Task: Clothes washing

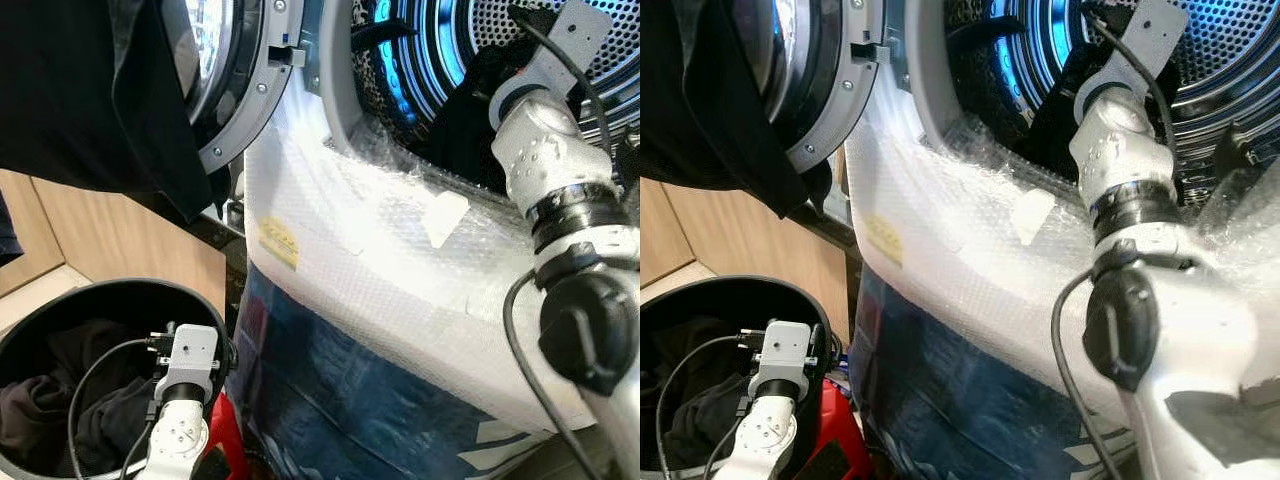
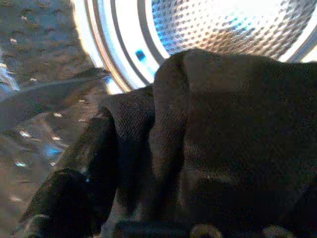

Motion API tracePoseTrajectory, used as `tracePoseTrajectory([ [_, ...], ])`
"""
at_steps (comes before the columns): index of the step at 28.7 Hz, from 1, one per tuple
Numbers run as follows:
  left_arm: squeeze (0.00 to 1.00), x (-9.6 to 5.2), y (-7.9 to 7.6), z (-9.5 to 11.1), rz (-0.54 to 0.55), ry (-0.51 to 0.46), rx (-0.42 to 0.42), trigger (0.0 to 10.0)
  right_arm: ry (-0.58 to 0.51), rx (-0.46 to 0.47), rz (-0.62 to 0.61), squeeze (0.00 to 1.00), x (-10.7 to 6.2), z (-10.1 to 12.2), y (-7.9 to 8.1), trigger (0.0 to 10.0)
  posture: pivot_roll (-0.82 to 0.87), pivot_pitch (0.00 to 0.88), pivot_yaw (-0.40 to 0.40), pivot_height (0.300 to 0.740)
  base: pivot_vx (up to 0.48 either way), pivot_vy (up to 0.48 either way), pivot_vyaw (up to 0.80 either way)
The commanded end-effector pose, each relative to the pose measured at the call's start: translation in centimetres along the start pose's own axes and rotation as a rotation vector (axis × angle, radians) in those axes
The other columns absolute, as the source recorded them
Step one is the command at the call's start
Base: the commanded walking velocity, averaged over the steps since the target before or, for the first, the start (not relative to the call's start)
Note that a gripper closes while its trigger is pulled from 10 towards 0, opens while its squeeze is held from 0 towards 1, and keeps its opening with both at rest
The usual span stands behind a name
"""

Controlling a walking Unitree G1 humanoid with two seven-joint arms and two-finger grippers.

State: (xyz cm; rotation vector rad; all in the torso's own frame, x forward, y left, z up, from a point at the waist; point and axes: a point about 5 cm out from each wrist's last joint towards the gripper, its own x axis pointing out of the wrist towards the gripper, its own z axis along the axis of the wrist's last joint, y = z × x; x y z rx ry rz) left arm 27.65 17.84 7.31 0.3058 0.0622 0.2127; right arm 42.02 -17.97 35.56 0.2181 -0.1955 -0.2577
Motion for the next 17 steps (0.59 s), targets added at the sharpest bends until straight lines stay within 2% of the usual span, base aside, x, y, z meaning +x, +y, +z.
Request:
tracePoseTrajectory([
  [1,0.0,-0.8,-1.3,-2.1,-0.077,0.114,0.018,10.0,-0.033,-0.017,-0.047,1.0,-0.3,0.6,-0.9,10.0,0.05,0.003,-0.148,0.74,0.0,0.0,0.0],
  [10,0.0,0.1,-1.1,-1.6,-0.101,0.094,0.033,10.0,-0.061,-0.129,-0.048,1.0,-2.3,0.0,-2.4,10.0,0.02,0.0,-0.126,0.74,0.0,0.0,0.0],
  [14,0.0,0.2,-1.5,-1.6,-0.117,0.095,0.031,10.0,-0.065,-0.161,-0.028,1.0,-2.7,0.2,-2.6,10.0,0.01,0.0,-0.134,0.74,0.0,0.0,0.0],
  [17,0.0,0.3,-1.8,-1.5,-0.118,0.093,0.025,10.0,-0.06,-0.151,0.017,1.0,-3.0,0.4,-2.3,10.0,0.01,0.0,-0.14,0.74,0.0,0.0,0.0],
])
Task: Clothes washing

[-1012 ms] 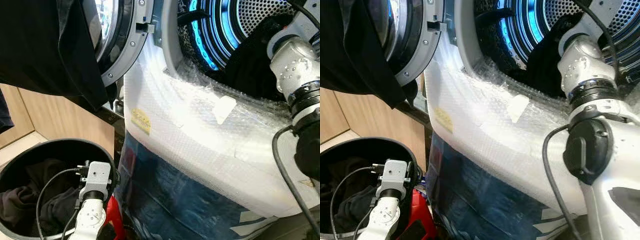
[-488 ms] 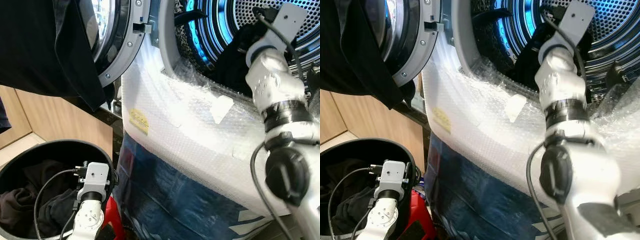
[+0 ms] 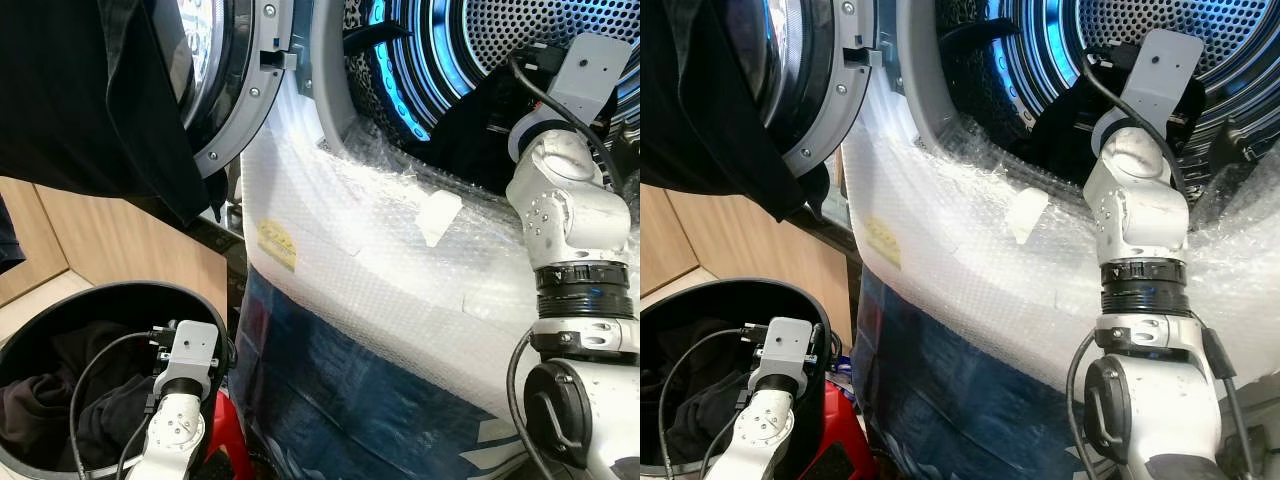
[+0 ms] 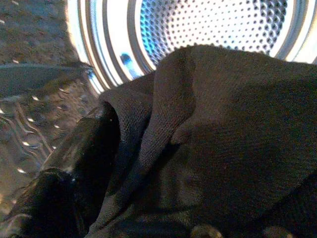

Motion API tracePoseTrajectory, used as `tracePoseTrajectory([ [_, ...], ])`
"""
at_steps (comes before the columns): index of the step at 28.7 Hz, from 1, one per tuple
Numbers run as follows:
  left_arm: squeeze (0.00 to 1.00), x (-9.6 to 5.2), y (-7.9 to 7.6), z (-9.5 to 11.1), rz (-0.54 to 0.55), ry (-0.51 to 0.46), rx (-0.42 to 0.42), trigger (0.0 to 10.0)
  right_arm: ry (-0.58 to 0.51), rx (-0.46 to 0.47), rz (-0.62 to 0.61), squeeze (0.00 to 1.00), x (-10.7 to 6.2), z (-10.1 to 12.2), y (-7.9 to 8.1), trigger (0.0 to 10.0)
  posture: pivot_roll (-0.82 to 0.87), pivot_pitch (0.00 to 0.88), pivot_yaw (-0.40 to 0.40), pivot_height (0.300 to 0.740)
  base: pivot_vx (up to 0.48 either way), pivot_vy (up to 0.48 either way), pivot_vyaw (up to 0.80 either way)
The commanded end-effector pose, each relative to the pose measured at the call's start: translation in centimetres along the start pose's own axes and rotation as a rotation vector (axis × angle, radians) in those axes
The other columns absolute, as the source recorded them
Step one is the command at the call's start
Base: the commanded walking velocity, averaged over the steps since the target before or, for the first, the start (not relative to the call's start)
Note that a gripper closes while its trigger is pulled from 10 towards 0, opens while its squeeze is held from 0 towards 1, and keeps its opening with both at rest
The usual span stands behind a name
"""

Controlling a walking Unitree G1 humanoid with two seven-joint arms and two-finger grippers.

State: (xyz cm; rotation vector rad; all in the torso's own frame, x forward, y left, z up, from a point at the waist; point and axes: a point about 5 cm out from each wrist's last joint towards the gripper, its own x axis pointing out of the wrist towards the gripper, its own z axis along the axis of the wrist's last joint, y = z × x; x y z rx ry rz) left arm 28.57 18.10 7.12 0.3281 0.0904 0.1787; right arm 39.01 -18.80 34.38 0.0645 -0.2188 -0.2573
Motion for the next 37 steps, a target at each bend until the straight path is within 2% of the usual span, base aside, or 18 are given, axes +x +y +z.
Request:
tracePoseTrajectory([
  [1,0.0,-0.6,-1.9,-1.3,-0.082,0.072,-0.004,10.0,-0.01,0.006,0.013,1.0,-0.4,0.6,-0.5,10.0,0.02,0.0,-0.145,0.74,0.0,0.0,0.0],
  [3,0.0,-0.5,-2.0,-1.2,-0.077,0.072,-0.013,10.0,0.024,0.179,0.107,1.0,-1.0,0.7,0.1,10.0,0.02,0.0,-0.146,0.74,0.0,0.0,0.0],
  [5,0.0,-0.5,-2.0,-1.2,-0.076,0.072,-0.014,10.0,0.037,0.171,0.139,1.0,-1.3,0.9,-0.1,10.0,0.02,0.0,-0.147,0.74,0.0,0.0,0.0],
  [7,0.0,-0.6,-2.0,-1.2,-0.076,0.072,-0.015,10.0,0.082,0.238,0.186,1.0,-1.7,0.8,0.1,10.0,0.02,0.0,-0.145,0.74,0.0,0.0,0.0],
  [8,0.0,-0.6,-2.0,-1.2,-0.075,0.072,-0.015,10.0,0.122,0.337,0.216,1.0,-2.2,0.8,0.1,10.0,0.02,0.0,-0.144,0.74,0.0,0.0,0.0],
  [9,0.0,-0.5,-1.9,-1.3,-0.075,0.071,-0.014,10.0,0.156,0.433,0.24,0.13,-2.6,0.8,0.0,10.0,0.01,0.0,-0.142,0.74,0.0,0.0,0.0],
  [10,0.0,-0.5,-1.9,-1.3,-0.076,0.071,-0.013,10.0,0.16,0.431,0.259,0.13,-2.9,0.8,0.0,10.0,0.01,0.0,-0.14,0.74,0.0,0.0,0.0],
  [11,0.0,-0.5,-1.9,-1.3,-0.076,0.071,-0.013,10.0,0.159,0.416,0.27,0.0,-3.1,0.8,-0.1,10.0,0.01,0.0,-0.14,0.74,0.0,0.0,0.0],
  [12,0.0,-0.5,-1.9,-1.3,-0.079,0.071,-0.012,10.0,0.133,0.253,0.276,0.0,-3.8,0.6,-0.8,10.0,0.0,0.0,-0.135,0.74,0.0,0.0,0.0],
  [13,0.0,-0.4,-1.9,-1.3,-0.081,0.07,-0.011,10.0,0.124,0.2,0.266,0.0,-4.0,0.5,-1.1,10.0,0.0,0.0,-0.134,0.74,0.0,0.0,0.0],
  [17,0.0,-0.3,-2.0,-1.2,-0.088,0.067,-0.009,10.0,0.14,0.173,0.227,0.0,-4.5,0.5,-2.6,10.0,-0.01,0.0,-0.131,0.74,0.0,0.0,0.0],
  [20,0.0,-0.2,-2.0,-1.1,-0.092,0.064,-0.009,10.0,0.124,-0.048,0.141,0.0,-5.2,0.9,-5.6,10.0,-0.01,0.0,-0.128,0.74,0.0,0.0,0.0],
  [22,0.0,-0.2,-2.1,-1.1,-0.096,0.063,-0.008,10.0,0.122,-0.078,0.134,0.0,-5.5,1.4,-6.9,10.0,-0.02,0.0,-0.127,0.74,0.0,0.0,0.0],
  [23,0.0,-0.1,-2.1,-1.1,-0.098,0.063,-0.008,10.0,0.124,-0.067,0.159,0.0,-5.7,1.6,-7.0,10.0,-0.02,0.0,-0.127,0.74,0.0,0.0,0.0],
  [27,0.0,0.0,-2.1,-1.0,-0.1,0.061,-0.008,10.0,0.089,0.161,0.296,0.0,-6.6,2.6,-5.7,10.0,-0.02,0.0,-0.127,0.74,0.0,0.0,0.0],
  [30,0.0,0.1,-2.2,-1.0,-0.102,0.059,-0.008,10.0,0.065,0.195,0.389,0.0,-7.1,2.8,-4.8,10.0,-0.02,0.0,-0.126,0.74,0.0,0.0,0.0],
  [33,0.0,0.2,-2.2,-0.9,-0.104,0.055,-0.008,10.0,0.077,0.28,0.594,0.0,-8.6,1.9,-2.7,10.0,-0.02,0.0,-0.124,0.74,0.0,0.0,0.0],
  [37,0.0,0.2,-2.2,-0.9,-0.105,0.054,-0.008,10.0,0.082,0.299,0.636,0.0,-9.0,1.7,-2.2,10.0,-0.02,0.0,-0.124,0.74,0.0,0.0,0.0],
])
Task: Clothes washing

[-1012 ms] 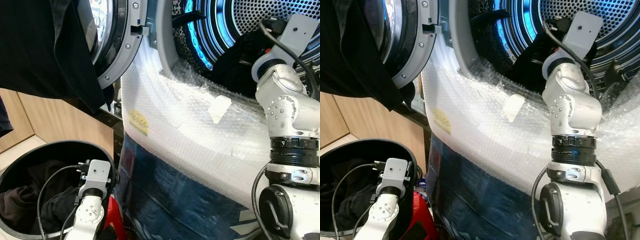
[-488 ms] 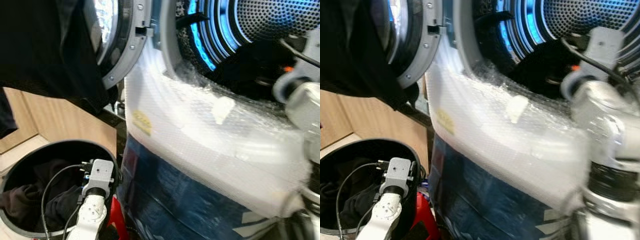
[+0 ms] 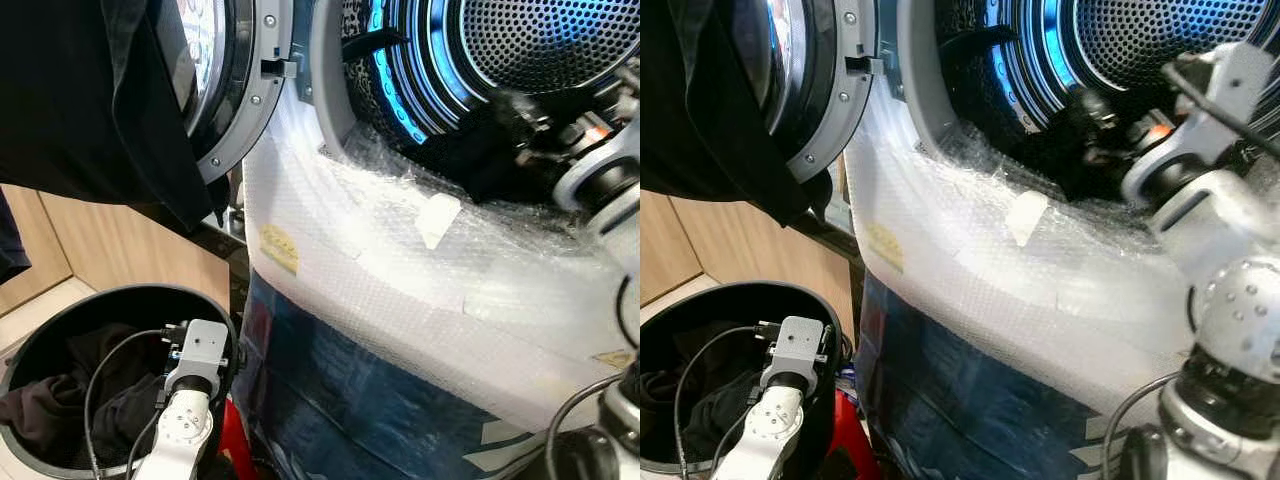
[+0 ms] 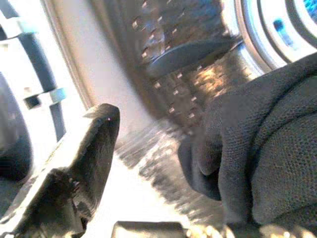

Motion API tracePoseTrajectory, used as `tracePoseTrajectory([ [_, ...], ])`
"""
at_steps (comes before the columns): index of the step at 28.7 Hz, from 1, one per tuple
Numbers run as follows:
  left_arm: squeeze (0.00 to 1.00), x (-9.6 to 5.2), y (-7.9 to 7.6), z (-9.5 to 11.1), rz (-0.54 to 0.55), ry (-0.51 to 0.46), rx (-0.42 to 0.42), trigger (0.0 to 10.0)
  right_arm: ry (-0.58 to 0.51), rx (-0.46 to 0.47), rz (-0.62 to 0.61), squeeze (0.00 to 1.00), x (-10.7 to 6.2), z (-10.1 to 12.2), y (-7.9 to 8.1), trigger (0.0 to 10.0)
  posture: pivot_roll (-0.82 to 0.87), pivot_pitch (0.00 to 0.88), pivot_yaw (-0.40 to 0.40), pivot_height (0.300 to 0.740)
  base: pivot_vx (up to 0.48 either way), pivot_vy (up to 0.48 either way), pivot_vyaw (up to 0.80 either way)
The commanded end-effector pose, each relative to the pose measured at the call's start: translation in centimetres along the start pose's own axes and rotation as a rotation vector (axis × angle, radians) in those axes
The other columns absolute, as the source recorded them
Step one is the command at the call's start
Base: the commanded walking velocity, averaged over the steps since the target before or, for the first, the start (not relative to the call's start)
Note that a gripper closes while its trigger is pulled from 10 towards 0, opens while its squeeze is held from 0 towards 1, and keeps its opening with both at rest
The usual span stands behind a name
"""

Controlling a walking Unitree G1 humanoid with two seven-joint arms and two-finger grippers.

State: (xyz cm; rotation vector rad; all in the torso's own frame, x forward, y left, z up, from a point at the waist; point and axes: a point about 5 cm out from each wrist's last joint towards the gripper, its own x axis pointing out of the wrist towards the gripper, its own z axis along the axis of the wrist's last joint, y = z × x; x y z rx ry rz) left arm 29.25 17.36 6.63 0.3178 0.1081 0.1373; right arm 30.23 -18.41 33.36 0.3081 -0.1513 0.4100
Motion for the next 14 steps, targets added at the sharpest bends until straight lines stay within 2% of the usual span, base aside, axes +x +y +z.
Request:
tracePoseTrajectory([
  [1,0.0,-0.2,-1.2,-0.7,-0.06,0.039,-0.002,10.0,0.031,-0.064,0.045,0.0,-1.0,-0.5,0.6,10.0,-0.02,0.0,-0.122,0.74,0.0,0.0,0.0],
  [2,0.0,-0.2,-1.2,-0.6,-0.059,0.038,-0.003,10.0,0.069,-0.106,0.037,0.0,-1.2,-1.1,0.5,10.0,-0.02,0.0,-0.122,0.74,0.0,0.0,0.0],
  [3,0.0,-0.2,-1.2,-0.6,-0.059,0.038,-0.003,10.0,0.069,-0.106,0.037,0.0,-1.2,-1.1,0.5,10.0,-0.02,0.0,-0.122,0.74,0.0,0.0,0.0],
  [5,0.0,-0.1,-1.2,-0.5,-0.059,0.034,-0.003,10.0,0.1,-0.154,-0.021,0.0,-1.7,-1.5,-0.3,10.0,-0.01,0.0,-0.122,0.74,0.0,0.0,0.0],
  [9,0.0,-0.1,-1.1,-0.5,-0.058,0.029,-0.002,10.0,0.056,-0.191,-0.008,0.0,-3.0,-0.5,-0.8,10.0,-0.02,0.0,-0.118,0.74,0.0,0.0,0.0],
  [10,0.0,-0.1,-1.1,-0.5,-0.059,0.029,-0.002,10.0,0.048,-0.214,0.022,0.0,-3.7,-0.3,-0.8,10.0,-0.02,0.0,-0.118,0.74,0.0,0.0,0.0],
  [11,0.0,-0.1,-1.1,-0.5,-0.063,0.028,0.0,10.0,0.059,-0.275,0.06,0.0,-5.1,-0.2,-1.0,10.0,-0.03,0.0,-0.114,0.74,0.0,0.0,0.0],
  [14,0.0,0.0,-1.2,-0.4,-0.072,0.028,0.003,10.0,0.109,-0.366,0.036,0.0,-6.3,-0.6,-1.9,10.0,-0.03,0.0,-0.111,0.74,0.0,0.0,0.0],
])
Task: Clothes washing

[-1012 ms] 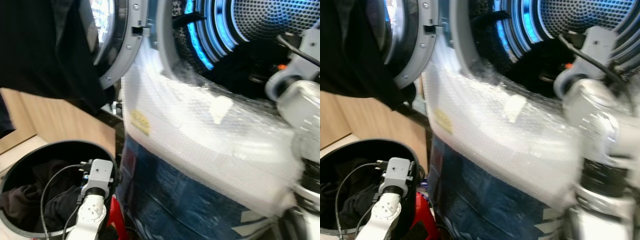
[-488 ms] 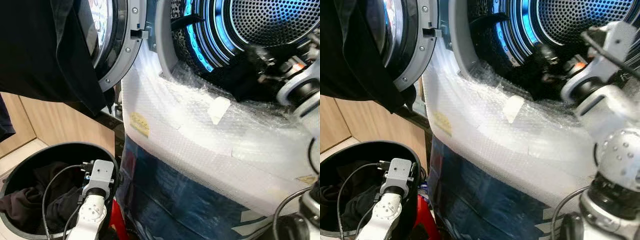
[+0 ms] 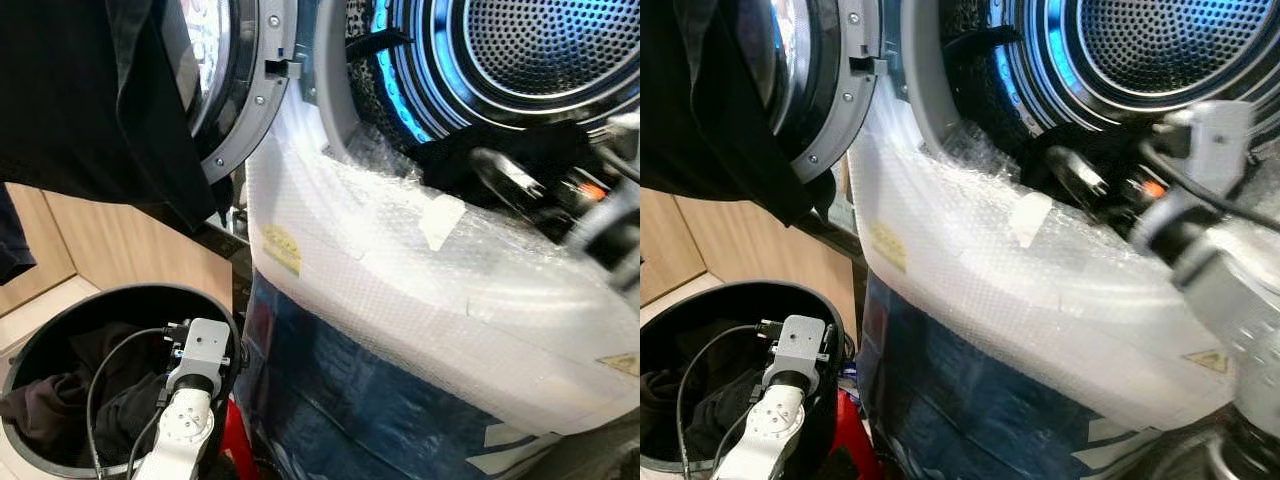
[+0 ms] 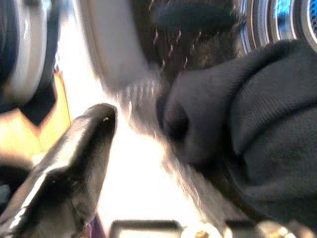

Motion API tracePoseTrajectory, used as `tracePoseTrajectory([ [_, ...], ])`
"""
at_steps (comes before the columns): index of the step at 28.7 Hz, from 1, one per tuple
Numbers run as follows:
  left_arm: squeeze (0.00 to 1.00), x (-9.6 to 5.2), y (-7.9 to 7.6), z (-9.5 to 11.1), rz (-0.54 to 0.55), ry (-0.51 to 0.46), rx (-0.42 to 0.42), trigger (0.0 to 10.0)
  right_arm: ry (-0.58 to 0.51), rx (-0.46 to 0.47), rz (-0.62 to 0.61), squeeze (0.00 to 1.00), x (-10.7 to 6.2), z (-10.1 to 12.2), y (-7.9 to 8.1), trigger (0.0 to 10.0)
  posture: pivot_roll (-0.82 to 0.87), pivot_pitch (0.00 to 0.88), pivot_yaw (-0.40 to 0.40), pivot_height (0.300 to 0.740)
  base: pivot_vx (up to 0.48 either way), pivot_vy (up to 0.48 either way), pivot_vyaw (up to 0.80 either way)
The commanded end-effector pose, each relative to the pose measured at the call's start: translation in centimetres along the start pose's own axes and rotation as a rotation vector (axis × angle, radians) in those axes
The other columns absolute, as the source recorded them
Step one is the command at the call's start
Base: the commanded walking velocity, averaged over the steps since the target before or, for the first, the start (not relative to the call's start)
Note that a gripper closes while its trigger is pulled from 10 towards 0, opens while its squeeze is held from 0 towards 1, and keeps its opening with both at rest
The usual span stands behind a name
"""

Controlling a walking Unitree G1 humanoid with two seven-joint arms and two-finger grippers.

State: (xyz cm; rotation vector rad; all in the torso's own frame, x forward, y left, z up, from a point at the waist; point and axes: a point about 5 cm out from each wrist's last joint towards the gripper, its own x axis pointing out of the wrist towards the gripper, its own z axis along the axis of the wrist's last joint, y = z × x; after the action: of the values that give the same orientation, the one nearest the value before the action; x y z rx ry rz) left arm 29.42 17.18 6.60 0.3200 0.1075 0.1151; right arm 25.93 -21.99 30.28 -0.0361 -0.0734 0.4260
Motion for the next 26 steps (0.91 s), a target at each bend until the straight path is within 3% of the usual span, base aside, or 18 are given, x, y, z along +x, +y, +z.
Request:
tracePoseTrajectory([
  [1,0.0,-0.1,-1.1,-0.5,-0.052,0.031,-0.001,10.0,-0.052,-0.042,0.011,0.0,-0.8,0.8,0.0,10.0,-0.03,0.0,-0.111,0.74,0.0,0.0,0.0],
  [6,0.0,0.0,-1.2,-0.3,-0.054,0.027,-0.005,10.0,-0.174,0.01,0.168,0.0,-2.1,0.9,1.5,10.0,-0.03,0.0,-0.11,0.74,0.0,0.0,0.0],
  [11,0.0,0.1,-1.3,-0.2,-0.058,0.021,-0.007,10.0,-0.099,-0.033,0.158,0.0,-1.2,-0.5,1.8,10.0,-0.03,0.0,-0.111,0.74,0.0,0.0,0.0],
  [17,0.0,0.1,-1.1,-0.2,-0.05,0.018,-0.008,10.0,-0.049,-0.11,0.243,0.0,-3.1,-0.8,1.8,10.0,-0.03,0.0,-0.115,0.74,0.0,0.0,0.0],
  [25,0.0,0.2,-1.4,0.0,-0.055,0.015,-0.012,10.0,-0.036,-0.143,0.231,0.0,-3.6,-1.0,1.6,10.0,-0.03,0.0,-0.111,0.74,0.0,0.0,0.0],
  [26,0.0,0.3,-1.4,0.0,-0.056,0.013,-0.013,10.0,-0.022,-0.155,0.196,0.0,-4.0,-1.2,0.8,10.0,-0.03,0.0,-0.112,0.74,0.0,0.0,0.0],
])
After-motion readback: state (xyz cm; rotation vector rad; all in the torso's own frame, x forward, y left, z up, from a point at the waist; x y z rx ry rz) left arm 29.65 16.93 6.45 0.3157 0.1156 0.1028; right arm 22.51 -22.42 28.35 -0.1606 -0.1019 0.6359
